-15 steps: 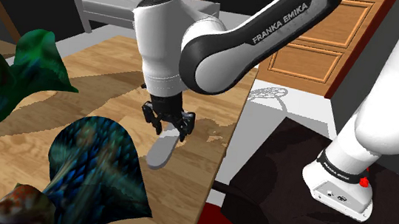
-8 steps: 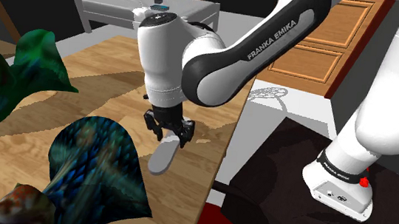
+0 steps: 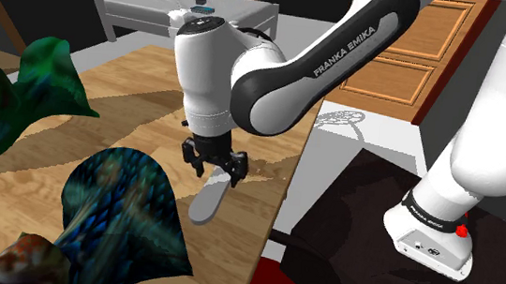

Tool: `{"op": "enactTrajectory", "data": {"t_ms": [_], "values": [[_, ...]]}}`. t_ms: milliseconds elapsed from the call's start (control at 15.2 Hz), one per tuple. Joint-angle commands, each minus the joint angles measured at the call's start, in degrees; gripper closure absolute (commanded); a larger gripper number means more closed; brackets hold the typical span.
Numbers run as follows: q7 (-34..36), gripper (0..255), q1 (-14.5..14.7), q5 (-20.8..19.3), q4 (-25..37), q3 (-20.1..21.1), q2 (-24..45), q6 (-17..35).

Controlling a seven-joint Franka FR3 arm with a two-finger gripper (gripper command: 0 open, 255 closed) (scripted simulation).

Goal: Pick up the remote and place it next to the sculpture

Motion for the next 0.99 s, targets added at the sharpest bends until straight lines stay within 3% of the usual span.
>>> {"op": "enactTrajectory", "data": {"t_ms": [0, 198, 462, 924], "values": [[0.0, 0, 0.0, 0.0, 0.0, 0.0, 0.0, 0.0], [0.0, 0, 0.0, 0.0, 0.0, 0.0, 0.0, 0.0], [-2.9, 0, -1.2, 4.2, 3.4, 1.2, -4.5, -6.4], [-2.9, 0, -1.2, 4.2, 3.4, 1.2, -4.5, -6.4]]}}
